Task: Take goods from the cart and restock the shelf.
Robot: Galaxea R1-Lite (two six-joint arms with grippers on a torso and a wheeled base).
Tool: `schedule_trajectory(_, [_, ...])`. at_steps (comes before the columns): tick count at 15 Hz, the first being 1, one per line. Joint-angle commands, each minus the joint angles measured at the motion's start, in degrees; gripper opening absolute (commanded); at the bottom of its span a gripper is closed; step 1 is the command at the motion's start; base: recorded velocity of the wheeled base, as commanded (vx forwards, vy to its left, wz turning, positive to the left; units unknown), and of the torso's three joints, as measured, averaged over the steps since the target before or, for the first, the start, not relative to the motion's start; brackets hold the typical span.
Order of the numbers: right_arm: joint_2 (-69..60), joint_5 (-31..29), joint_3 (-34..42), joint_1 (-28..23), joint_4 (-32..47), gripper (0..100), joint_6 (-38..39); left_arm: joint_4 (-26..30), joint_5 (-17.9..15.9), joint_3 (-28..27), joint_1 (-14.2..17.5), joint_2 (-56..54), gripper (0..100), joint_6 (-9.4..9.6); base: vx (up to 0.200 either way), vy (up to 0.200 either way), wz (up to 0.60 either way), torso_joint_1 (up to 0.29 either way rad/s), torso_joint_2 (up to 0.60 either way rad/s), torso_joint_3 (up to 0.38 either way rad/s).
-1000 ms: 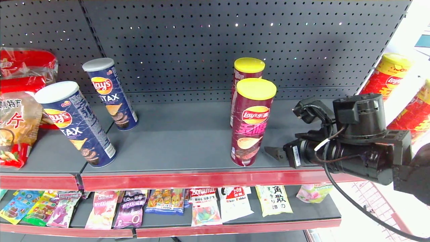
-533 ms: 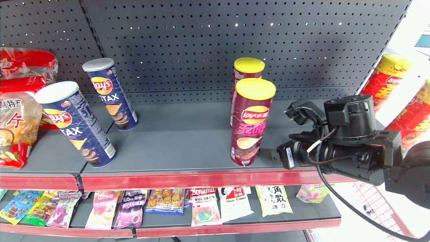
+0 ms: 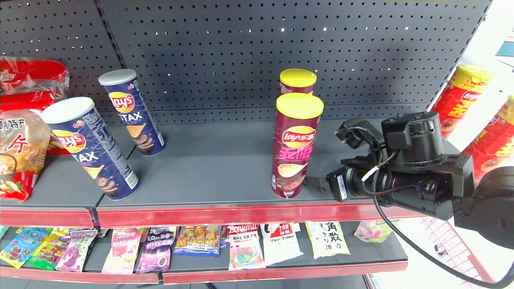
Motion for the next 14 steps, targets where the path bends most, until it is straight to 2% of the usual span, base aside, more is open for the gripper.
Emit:
schedule_trajectory(1, [0.00,-0.06,-0.63,0.41,-0.09,100,-0.01,0.02,0.02,0.01,0.01,0.07,100,-0.01,0.000,0.000,0.00,0.000,0.00,0.000])
schedule_trajectory(6, [-2.28,-0.06,0.69,-1.43,-0.09,100,0.16,-0.07,0.02,0.01,0.01,0.07,100,-0.01,0.000,0.000,0.00,0.000,0.00,0.000])
schedule_trajectory(12, [-31.02,0.82,20.47,-4.33,-0.01,100,0.42,-0.07,0.02,0.01,0.01,0.07,100,-0.01,0.000,0.000,0.00,0.000,0.00,0.000])
schedule_trajectory(13, [-40.87,2.84,27.24,-5.92,0.43,100,0.07,0.02,0.02,0.01,0.01,0.07,100,-0.01,0.000,0.000,0.00,0.000,0.00,0.000])
schedule_trajectory(14, [-45.00,4.86,29.96,-7.06,0.78,100,-0.01,0.02,0.02,0.01,0.01,0.07,100,-0.01,0.000,0.000,0.00,0.000,0.00,0.000])
